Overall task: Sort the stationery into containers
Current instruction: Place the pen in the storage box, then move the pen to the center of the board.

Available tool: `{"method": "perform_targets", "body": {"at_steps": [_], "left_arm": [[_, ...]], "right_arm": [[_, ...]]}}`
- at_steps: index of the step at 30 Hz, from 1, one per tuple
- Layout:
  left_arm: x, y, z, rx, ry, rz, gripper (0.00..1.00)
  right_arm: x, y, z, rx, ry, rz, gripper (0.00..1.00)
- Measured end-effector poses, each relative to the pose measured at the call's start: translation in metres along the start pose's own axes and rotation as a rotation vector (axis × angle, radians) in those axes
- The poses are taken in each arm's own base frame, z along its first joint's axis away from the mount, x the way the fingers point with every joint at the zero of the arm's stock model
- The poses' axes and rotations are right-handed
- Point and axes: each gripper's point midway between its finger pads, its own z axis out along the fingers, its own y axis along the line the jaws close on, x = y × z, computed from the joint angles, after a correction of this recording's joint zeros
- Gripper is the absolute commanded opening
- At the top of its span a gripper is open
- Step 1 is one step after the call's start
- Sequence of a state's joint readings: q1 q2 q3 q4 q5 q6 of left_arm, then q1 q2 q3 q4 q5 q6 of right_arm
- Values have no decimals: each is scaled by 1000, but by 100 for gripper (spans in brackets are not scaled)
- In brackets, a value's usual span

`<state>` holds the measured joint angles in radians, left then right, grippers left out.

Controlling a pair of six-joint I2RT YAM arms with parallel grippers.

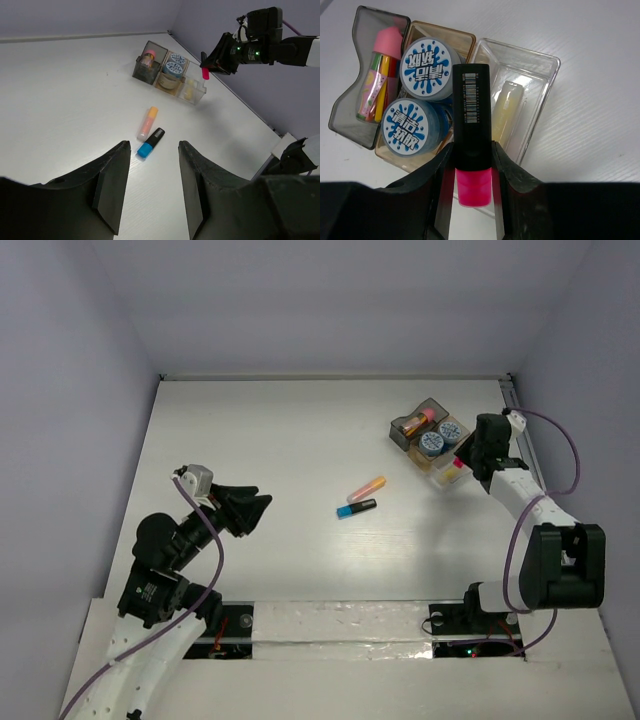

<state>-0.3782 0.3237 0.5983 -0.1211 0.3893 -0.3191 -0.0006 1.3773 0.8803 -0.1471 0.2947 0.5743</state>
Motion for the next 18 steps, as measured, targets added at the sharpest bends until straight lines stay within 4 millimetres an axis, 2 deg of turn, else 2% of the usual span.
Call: {"method": "perform_targets", "body": {"at_steps": [3,4,9,10,11,12,13,16,18], "left_arm": [[-1,0,0,1,-3,1,40],[-1,0,0,1,-3,1,40],[-1,0,0,2,-4,2,40],[-1,-1,0,2,-5,2,40],[-1,-1,0,2,-6,2,40],[-2,-1,0,2,-7,3,40],[-2,-1,-1,3,-8,3,40],[-2,-1,-1,4,-11,4,40],[-2,-1,-1,4,-10,4,40]], "right_arm": [[2,-1,4,1,8,6,20],[4,-1,6,4,11,7,25],[17,-6,15,20,42,6,37],[18,-7,16,23,45,10,48],[19,-8,17,25,47,14,54],[20,-9,17,26,49,17,56],[21,-9,17,27,49,16,62],[20,-9,17,25,48,18,70],[20,-7,16,16,49,17,70]]}}
